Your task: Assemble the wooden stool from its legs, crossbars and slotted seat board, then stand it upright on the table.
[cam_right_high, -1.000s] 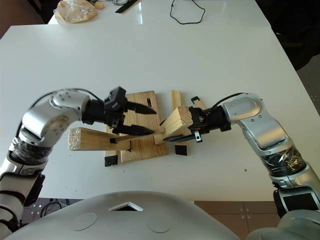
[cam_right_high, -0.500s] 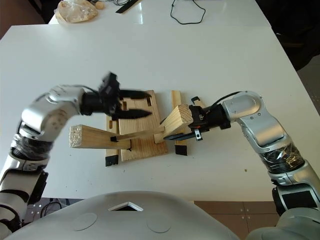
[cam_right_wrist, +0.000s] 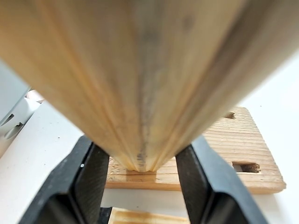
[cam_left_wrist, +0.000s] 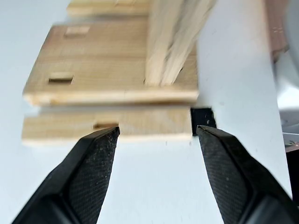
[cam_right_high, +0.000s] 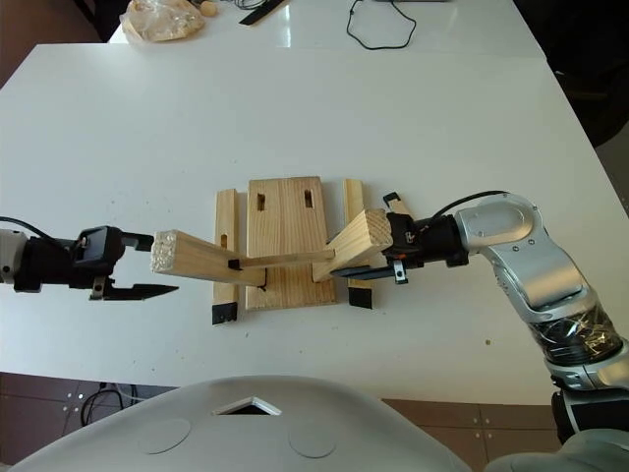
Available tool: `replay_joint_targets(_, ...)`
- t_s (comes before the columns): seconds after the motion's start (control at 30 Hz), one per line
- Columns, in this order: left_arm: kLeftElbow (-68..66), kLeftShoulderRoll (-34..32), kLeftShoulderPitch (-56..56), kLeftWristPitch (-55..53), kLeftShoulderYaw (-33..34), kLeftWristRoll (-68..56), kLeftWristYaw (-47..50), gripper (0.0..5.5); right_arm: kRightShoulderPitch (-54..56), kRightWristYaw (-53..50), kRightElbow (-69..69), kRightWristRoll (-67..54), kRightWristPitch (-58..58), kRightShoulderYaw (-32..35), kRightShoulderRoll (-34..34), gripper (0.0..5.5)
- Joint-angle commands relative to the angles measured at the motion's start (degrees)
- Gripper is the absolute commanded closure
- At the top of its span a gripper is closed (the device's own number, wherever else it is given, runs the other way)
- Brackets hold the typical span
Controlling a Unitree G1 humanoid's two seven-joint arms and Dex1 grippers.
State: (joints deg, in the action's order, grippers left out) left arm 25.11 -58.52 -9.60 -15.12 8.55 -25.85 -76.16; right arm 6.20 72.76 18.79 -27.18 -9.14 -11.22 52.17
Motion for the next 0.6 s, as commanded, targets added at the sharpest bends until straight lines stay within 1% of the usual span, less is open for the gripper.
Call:
replay_joint_targets(0.03,3.1,1.8,2.0,-3.1,-0.3,-3.5,2.7,2.41,-2.1,-0.2,-1.2,3.5,-2.8,-0.3,2.4,3.47)
replay_joint_targets(0.17,8.5,2.3,1.6,-5.8,-1.8,-6.6,3.8,2.41,-1.1,0.3,-0.6,3.6,-3.5,-1.3,1.9,3.47)
replay_joint_targets(0.3,12.3,1.5,-0.2,-5.2,-4.5,-4.7,3.5,2.41,0.9,0.9,-1.0,4.2,-4.0,-3.6,0.6,3.47)
replay_joint_targets(0.6,13.9,5.2,8.3,-6.9,-15.6,-0.2,6.7,2.41,6.7,3.9,-2.2,6.2,-4.6,-10.1,-2.2,3.47)
